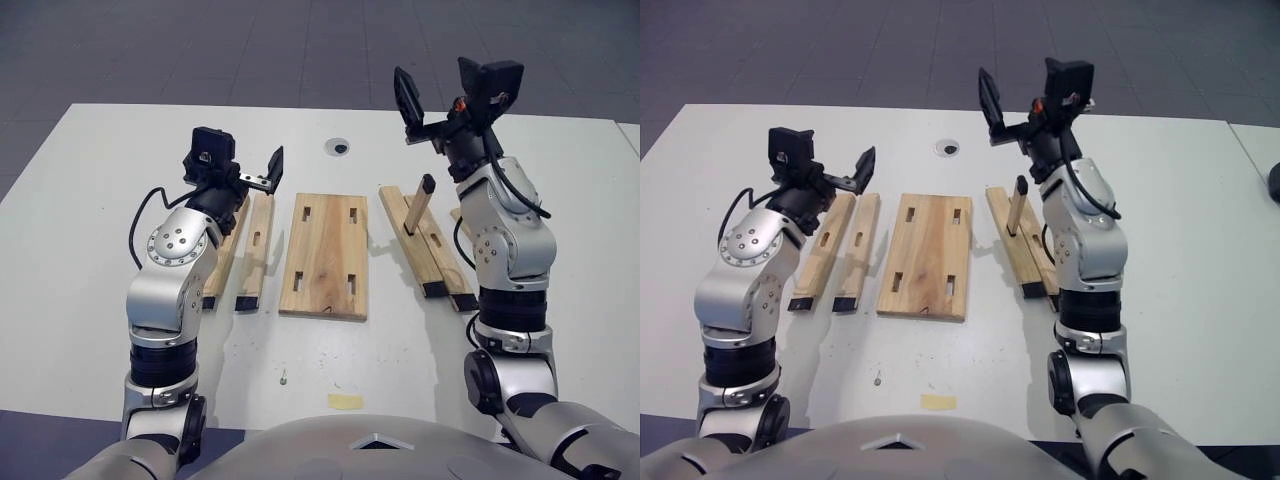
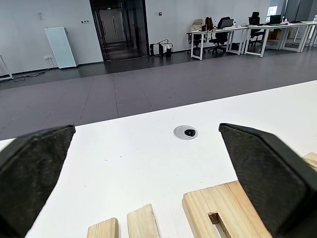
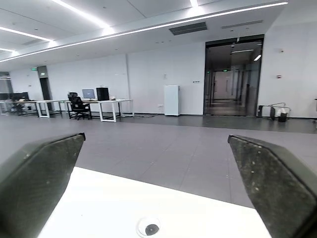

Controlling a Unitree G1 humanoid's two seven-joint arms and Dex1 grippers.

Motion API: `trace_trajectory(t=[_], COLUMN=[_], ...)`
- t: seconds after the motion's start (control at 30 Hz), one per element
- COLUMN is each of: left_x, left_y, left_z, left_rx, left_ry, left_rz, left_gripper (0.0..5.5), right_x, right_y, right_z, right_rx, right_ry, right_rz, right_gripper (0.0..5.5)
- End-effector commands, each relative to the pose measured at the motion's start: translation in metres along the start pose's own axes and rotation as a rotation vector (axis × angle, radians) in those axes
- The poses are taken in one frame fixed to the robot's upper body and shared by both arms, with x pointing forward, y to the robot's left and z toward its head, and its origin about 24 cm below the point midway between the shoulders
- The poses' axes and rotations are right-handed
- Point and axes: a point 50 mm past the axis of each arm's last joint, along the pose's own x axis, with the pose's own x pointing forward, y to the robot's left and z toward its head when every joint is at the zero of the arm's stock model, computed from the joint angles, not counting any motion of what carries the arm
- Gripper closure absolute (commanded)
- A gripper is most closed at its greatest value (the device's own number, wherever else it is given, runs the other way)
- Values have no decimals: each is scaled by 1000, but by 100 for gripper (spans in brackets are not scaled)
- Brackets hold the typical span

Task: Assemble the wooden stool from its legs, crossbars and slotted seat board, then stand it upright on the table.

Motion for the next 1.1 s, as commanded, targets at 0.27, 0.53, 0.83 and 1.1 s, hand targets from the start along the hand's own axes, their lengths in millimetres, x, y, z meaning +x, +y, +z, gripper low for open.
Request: trace_trajectory(t=[0.27, 0.53, 0.83, 1.1], left_x=[2, 0, -8, -14], left_y=[-2, -3, -4, -2], left_z=[1, -1, -3, -3], left_rx=[10, 4, -14, -18], left_ry=[-5, 3, 3, 9], left_rz=[-7, -11, 29, 55], left_gripper=[10, 10, 10, 10], right_x=[-30, -21, -4, -48], right_y=[-13, -4, -15, -69], right_z=[-87, -72, 11, 17], right_rx=[57, 207, 230, 167], right_ry=[384, 213, -114, -95], right_rz=[-38, -2, 17, -183], right_gripper=[13, 13, 13, 13])
